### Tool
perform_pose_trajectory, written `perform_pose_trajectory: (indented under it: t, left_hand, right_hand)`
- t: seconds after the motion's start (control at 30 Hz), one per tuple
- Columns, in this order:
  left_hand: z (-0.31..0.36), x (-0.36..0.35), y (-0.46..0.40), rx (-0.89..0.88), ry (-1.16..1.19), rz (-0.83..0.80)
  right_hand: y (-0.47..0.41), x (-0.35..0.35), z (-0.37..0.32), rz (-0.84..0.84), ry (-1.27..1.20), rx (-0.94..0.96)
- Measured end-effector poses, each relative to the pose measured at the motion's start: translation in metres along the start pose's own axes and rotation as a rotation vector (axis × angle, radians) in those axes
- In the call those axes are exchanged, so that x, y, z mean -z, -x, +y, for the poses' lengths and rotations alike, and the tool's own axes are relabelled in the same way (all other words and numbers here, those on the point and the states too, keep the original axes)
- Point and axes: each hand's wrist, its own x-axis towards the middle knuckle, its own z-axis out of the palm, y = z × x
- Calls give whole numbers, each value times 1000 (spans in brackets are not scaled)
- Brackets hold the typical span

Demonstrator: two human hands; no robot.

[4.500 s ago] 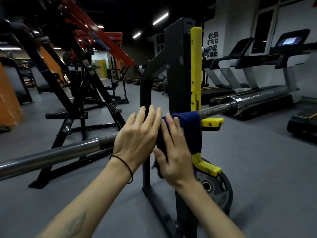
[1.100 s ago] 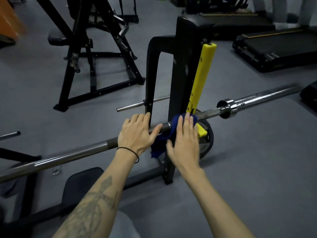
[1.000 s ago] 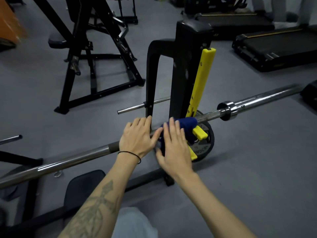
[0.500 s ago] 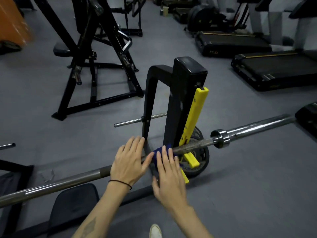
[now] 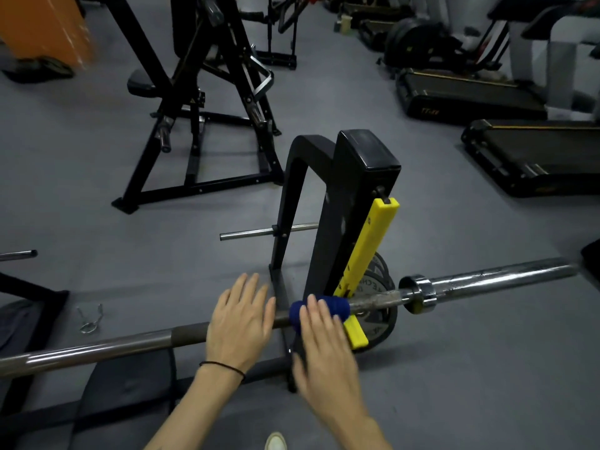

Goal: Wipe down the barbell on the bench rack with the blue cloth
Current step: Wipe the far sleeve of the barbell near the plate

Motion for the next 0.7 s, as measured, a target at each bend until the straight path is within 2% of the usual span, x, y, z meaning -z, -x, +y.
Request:
perform_pose_trajectory:
  t: [0.07, 0.13, 0.2, 0.27, 0.37, 0.5, 0.7]
  left_hand:
    - [15, -2, 5, -33, 33, 14]
    - [29, -5, 10, -28, 73, -4]
    - [36, -6, 10, 33, 107, -17]
    - [37, -8, 7, 64, 111, -21]
    - [33, -9, 10, 20, 92, -21]
    - [33, -5, 11, 19, 80, 8]
    - [46, -3, 8, -114, 58, 27]
  right_hand:
    - [6, 7, 38, 14, 75, 27]
    - [12, 8, 51, 39, 75, -23]
    - [9, 4, 30, 46, -6, -127]
    - [0, -3, -4, 49, -114, -154]
    - [-11, -9, -22, 67, -192, -27]
    - [-11, 1, 17, 65, -115, 134]
    - [-2, 16, 84, 107, -72, 153]
